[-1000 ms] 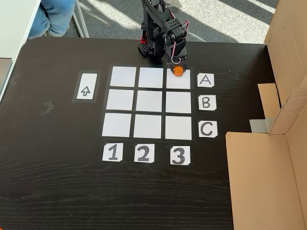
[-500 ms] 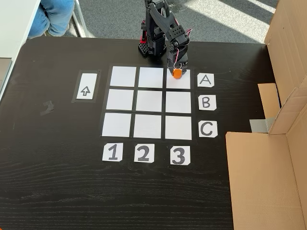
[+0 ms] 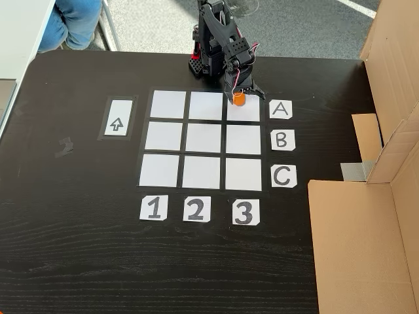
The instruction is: Pick up the round, orange token and place it in the grid on square A3.
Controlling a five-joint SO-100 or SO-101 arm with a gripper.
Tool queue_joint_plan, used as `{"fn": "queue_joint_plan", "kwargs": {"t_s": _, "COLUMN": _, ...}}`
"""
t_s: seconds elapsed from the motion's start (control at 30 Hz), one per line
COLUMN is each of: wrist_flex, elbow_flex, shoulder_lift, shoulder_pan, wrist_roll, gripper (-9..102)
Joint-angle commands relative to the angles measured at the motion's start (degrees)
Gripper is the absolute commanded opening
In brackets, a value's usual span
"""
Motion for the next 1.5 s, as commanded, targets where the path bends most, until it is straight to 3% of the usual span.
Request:
{"fn": "queue_joint_plan", "kwargs": {"t_s": 0.0, "wrist_flex": -0.4, "elbow_flex": 0.1, "shoulder_lift": 2.3, "shoulder_pan": 1.0, "wrist_roll": 0.5, "gripper": 53}}
{"fn": "queue_joint_plan", "kwargs": {"t_s": 0.4, "wrist_flex": 0.2, "elbow_flex": -0.1, "shoulder_lift": 14.7, "shoulder_pan": 7.4, "wrist_roll": 0.7, "gripper": 57}}
{"fn": "queue_joint_plan", "kwargs": {"t_s": 0.63, "wrist_flex": 2.5, "elbow_flex": -4.4, "shoulder_lift": 25.1, "shoulder_pan": 20.9, "wrist_roll": 0.2, "gripper": 57}}
{"fn": "queue_joint_plan", "kwargs": {"t_s": 0.8, "wrist_flex": -0.6, "elbow_flex": -14.7, "shoulder_lift": 26.8, "shoulder_pan": 34.2, "wrist_roll": 5.3, "gripper": 56}}
{"fn": "queue_joint_plan", "kwargs": {"t_s": 1.03, "wrist_flex": -6.0, "elbow_flex": -20.5, "shoulder_lift": 31.6, "shoulder_pan": 51.2, "wrist_roll": 9.0, "gripper": 40}}
{"fn": "queue_joint_plan", "kwargs": {"t_s": 1.2, "wrist_flex": -6.2, "elbow_flex": -20.7, "shoulder_lift": 37.1, "shoulder_pan": 62.1, "wrist_roll": 14.2, "gripper": 9}}
{"fn": "queue_joint_plan", "kwargs": {"t_s": 1.33, "wrist_flex": -11.4, "elbow_flex": -20.0, "shoulder_lift": 41.4, "shoulder_pan": 72.8, "wrist_roll": 24.4, "gripper": 0}}
{"fn": "queue_joint_plan", "kwargs": {"t_s": 1.47, "wrist_flex": -17.9, "elbow_flex": -19.4, "shoulder_lift": 45.2, "shoulder_pan": 88.2, "wrist_roll": 34.5, "gripper": 0}}
